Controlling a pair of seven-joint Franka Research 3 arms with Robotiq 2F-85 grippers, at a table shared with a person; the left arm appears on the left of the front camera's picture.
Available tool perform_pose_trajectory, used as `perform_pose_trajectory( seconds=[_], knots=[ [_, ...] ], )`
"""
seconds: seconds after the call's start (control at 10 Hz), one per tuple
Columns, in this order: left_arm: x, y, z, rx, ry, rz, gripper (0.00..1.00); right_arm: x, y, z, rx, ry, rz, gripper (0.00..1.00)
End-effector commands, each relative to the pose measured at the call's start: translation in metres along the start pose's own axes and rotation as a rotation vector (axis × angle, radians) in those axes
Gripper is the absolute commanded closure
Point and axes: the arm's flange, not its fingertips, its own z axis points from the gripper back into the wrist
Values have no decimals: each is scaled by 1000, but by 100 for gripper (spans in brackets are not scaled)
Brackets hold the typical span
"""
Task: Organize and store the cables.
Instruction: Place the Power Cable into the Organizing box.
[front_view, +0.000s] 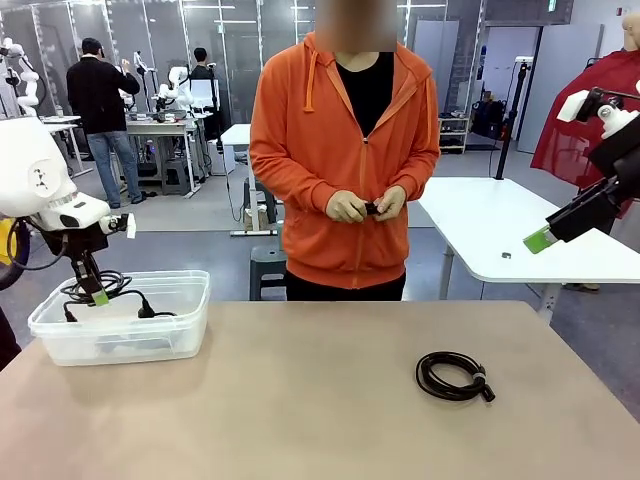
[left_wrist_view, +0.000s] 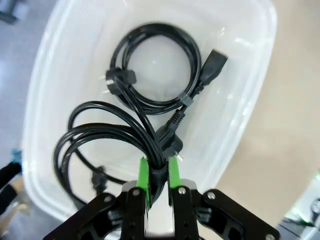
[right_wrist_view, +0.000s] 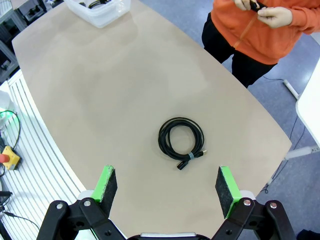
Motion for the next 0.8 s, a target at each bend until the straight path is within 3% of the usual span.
perform_pose_trajectory(
  seconds=[0.0,0.3,0.4,0.5,0.6,0.7],
  knots=[
    [2,11,-12,-37,-40,14,82,0,-1,0,4,-1,4,0],
    [-2,9,-19,-65,-27,20,79,0,-1,0,4,-1,4,0],
    [-5,7,-19,-80,-1,0,66,0,-1,0,4,-1,4,0],
    [-6,5,-20,-86,21,-12,62,0,-1,0,4,-1,4,0],
    [-6,5,-19,-77,20,-16,47,0,-1,0,4,-1,4,0],
    [-8,5,-15,-68,25,-13,42,0,-1,0,4,-1,4,0]
  ],
)
